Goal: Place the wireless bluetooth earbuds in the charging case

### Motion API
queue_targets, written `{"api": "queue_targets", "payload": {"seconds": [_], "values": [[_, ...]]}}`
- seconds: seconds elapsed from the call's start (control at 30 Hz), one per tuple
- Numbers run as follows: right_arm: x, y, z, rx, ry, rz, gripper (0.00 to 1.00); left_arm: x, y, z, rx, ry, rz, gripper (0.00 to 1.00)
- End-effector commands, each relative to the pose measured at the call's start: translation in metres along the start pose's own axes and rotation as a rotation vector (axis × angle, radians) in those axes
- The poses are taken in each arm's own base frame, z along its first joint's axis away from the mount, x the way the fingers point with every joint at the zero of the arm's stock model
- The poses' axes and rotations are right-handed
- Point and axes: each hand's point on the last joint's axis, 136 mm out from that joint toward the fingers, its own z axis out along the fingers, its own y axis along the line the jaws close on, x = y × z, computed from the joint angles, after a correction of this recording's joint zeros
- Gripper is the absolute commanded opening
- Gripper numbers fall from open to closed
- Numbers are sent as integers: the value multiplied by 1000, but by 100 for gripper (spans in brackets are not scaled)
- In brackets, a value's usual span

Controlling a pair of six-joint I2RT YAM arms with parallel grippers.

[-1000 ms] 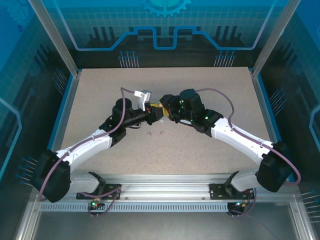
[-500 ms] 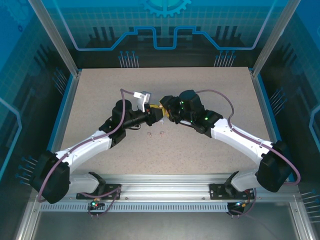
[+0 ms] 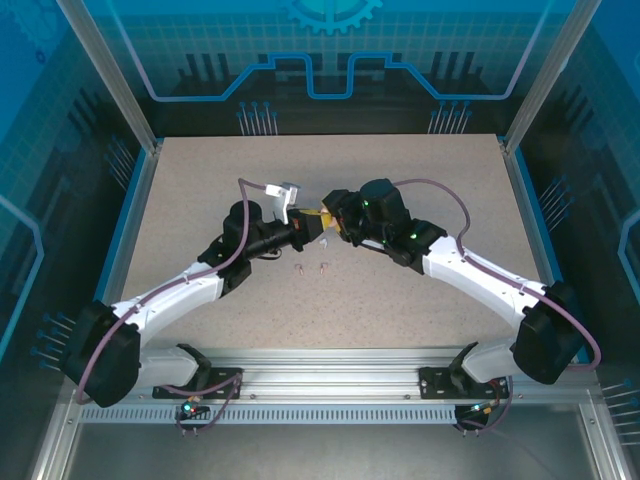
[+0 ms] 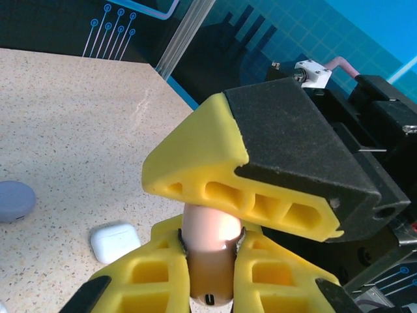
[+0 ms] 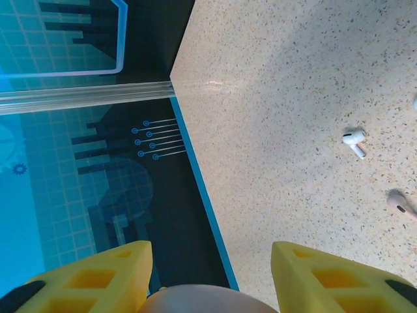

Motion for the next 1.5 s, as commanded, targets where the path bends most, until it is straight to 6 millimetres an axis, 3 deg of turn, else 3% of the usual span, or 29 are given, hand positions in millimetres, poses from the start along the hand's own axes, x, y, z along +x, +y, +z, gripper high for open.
{"api": "queue_targets", "payload": {"seconds": [0.0,0.03,0.1,0.13,0.2,0.27,0.53,0.63,0.77,0.87,0.97,1.1,1.2,1.27,1.33,1.47], "values": [[-6,6,-8,-31,-13,-3,64,-10,-7,-4,20,-49,8,0],[-9,7,-11,-32,-24,-12,70,-9,-7,-4,21,-46,6,0],[-19,10,-22,-38,-56,-41,74,-9,-8,-4,22,-45,8,0],[-23,11,-27,-42,-73,-54,72,-8,-8,-4,23,-42,7,0],[-30,13,-36,-49,-97,-72,57,-11,-8,-3,30,-49,5,0],[-32,13,-37,-50,-97,-74,55,-13,-10,-2,41,-57,0,0],[-18,8,-11,-30,-23,-59,60,-13,-10,7,54,-51,-15,0],[-6,1,4,-12,14,-56,55,-5,-6,13,51,-36,-34,0],[-3,-26,14,18,14,-10,40,21,4,28,36,16,-61,0],[-7,-50,12,51,-7,17,37,41,16,37,18,40,-84,0],[-14,-89,4,140,-54,7,38,54,28,39,-7,49,-104,0],[-21,-126,-7,230,-87,-39,41,54,36,32,-55,35,-102,0],[-25,-137,-15,256,-103,-78,43,36,39,23,-88,-1,-105,0],[-27,-137,-19,259,-107,-114,45,19,42,15,-140,-30,-103,11],[-28,-135,-23,271,-107,-150,48,2,52,6,-212,-43,-101,31],[-29,-135,-32,307,-106,-211,58,-25,86,-10,-362,-56,-138,86]]}}
